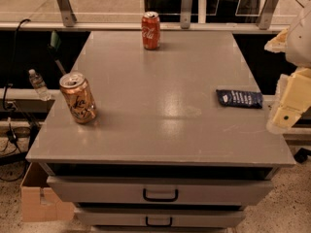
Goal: Pick orange can
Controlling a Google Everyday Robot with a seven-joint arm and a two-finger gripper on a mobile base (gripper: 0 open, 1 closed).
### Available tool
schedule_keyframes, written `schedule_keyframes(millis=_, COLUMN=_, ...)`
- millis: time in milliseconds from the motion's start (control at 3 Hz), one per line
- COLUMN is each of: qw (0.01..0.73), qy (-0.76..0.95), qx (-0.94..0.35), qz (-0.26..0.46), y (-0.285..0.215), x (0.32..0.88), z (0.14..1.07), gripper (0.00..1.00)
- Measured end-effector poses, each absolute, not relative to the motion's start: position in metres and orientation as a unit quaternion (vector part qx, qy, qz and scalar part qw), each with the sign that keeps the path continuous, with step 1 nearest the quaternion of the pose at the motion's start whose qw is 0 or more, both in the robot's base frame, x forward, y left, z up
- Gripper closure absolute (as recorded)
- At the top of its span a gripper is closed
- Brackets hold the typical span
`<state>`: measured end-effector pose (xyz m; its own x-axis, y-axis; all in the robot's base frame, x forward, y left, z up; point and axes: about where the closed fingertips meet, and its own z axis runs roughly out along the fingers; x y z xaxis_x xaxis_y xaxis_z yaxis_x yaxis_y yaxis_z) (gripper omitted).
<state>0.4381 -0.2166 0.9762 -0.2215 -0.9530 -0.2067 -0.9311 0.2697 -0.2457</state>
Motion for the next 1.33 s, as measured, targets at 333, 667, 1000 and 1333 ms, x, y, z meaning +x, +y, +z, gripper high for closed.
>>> schedule_keyframes(millis=333, qw=0.159, qy=0.781, qx=-0.603, qz=-0.035, y=-0.217, x=0.438, z=0.976, gripper=0.0)
schedule_keyframes(millis=667, qw=0.184, qy=0.755, qx=-0.63, qz=0.002, y=-0.181, x=0.449, z=0.976, gripper=0.0)
schedule_keyframes(millis=1000, qw=0.228, qy=0.692, qx=-0.681, qz=0.075, y=-0.095, x=0.468, z=0.976, gripper=0.0)
schedule_keyframes(millis=1333, qw=0.265, qy=0.62, qx=-0.723, qz=0.151, y=0.003, x=0.478, z=0.98, gripper=0.0)
